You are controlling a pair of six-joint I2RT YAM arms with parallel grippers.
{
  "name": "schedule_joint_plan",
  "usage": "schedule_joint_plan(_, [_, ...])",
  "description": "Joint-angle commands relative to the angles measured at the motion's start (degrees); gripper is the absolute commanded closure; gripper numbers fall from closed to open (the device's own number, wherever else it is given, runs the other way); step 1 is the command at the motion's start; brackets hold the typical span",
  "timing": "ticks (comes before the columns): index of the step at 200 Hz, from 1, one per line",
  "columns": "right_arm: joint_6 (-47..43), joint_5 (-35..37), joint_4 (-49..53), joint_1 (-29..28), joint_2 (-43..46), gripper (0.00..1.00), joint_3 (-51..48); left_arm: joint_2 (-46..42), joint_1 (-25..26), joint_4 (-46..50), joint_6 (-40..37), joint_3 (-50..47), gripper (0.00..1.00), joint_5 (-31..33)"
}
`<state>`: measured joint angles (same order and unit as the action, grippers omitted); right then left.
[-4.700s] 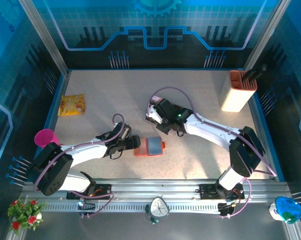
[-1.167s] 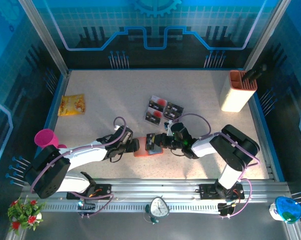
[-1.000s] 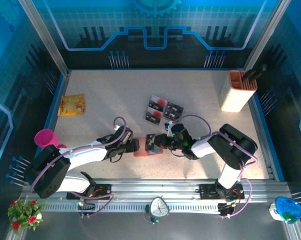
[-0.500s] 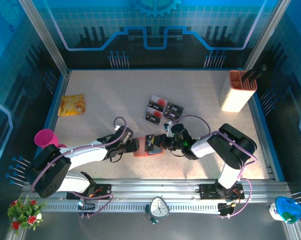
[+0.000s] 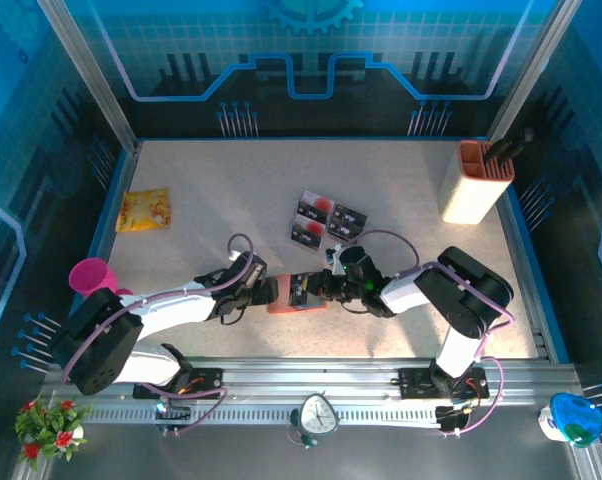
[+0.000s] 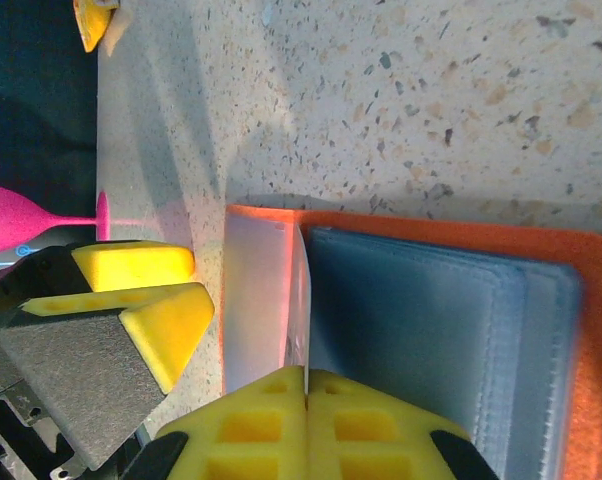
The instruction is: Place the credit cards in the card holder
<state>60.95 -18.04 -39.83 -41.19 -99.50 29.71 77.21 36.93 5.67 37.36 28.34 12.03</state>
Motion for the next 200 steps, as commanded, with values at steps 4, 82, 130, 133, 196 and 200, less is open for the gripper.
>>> schedule_joint_plan(4, [-2.12,-1.09,6.26,-0.38,-0.24,1.0,1.54,3.64,-0.12,0.76,-0.1,-1.82,0.29,-1.13])
schedule_joint_plan(82, [-2.48,-1.69,9.83,-0.46,-1.27,1.0,3.06,4.44,-0.18,0.21,-0.36,-1.73,0.3,-1.36])
schedule_joint_plan(130, [-2.8,-1.57,11.46,-0.44,-0.53,1.0,2.9,4.64,-0.15,0.12,-0.36,-1.71,0.31,-1.4])
schedule_joint_plan(133, [-2.82,-1.56,11.58,-0.47,-0.37,1.0,2.84,4.62,-0.14,0.07,-0.41,-1.75,0.31,-1.42])
schedule_joint_plan(196, [-2.99,-1.96,12.59,-0.38,-0.84,1.0,3.3,5.02,-0.16,-0.14,-0.53,-1.79,0.31,-1.35])
schedule_joint_plan(200, [-2.95,-2.07,12.53,-0.38,-1.01,1.0,3.4,5.05,-0.17,-0.2,-0.53,-1.79,0.31,-1.37])
